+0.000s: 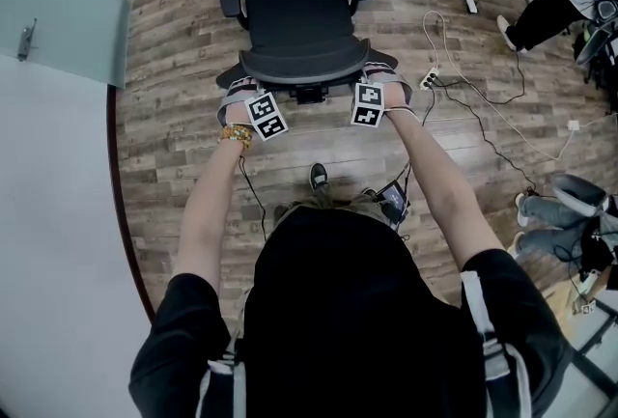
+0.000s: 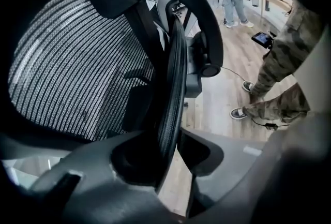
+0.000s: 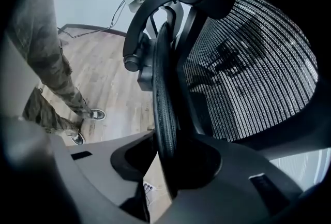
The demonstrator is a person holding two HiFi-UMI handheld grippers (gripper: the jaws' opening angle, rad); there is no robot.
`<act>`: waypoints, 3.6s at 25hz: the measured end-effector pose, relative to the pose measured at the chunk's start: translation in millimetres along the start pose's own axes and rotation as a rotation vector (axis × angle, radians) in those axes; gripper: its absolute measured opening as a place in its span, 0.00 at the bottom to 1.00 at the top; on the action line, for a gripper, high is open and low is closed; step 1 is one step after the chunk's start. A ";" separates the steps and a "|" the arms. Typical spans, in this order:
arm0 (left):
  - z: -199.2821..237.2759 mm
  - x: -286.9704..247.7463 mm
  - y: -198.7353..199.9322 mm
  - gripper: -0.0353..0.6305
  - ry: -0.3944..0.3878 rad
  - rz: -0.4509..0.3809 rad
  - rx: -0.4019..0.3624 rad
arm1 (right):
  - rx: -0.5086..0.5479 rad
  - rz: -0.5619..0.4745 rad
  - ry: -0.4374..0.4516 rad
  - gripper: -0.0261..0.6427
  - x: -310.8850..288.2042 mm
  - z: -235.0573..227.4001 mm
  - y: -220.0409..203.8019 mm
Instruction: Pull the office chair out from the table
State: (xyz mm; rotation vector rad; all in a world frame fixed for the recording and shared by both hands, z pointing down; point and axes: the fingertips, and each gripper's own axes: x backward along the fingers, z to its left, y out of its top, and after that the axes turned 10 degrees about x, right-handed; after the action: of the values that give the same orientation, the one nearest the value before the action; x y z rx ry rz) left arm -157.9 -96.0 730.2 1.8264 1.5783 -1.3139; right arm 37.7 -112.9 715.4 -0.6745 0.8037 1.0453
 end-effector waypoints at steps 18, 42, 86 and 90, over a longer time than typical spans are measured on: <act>-37.1 19.6 2.1 0.27 0.013 0.002 0.006 | 0.008 -0.007 0.004 0.19 19.6 33.3 -0.9; -85.0 51.7 -1.1 0.27 0.035 0.013 0.026 | 0.006 -0.008 0.012 0.19 50.8 79.8 5.3; -146.7 94.4 0.3 0.29 0.034 -0.034 0.037 | -0.020 -0.078 0.023 0.21 97.1 137.6 14.2; -147.1 108.5 8.7 0.34 0.023 -0.122 0.111 | -0.061 -0.132 0.089 0.27 105.3 144.2 16.1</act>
State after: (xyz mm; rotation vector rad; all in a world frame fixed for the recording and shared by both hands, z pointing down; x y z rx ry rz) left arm -100.5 76.5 708.8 1.8410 1.6827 -1.4664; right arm 87.8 58.8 704.3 -0.8196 0.7954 0.9285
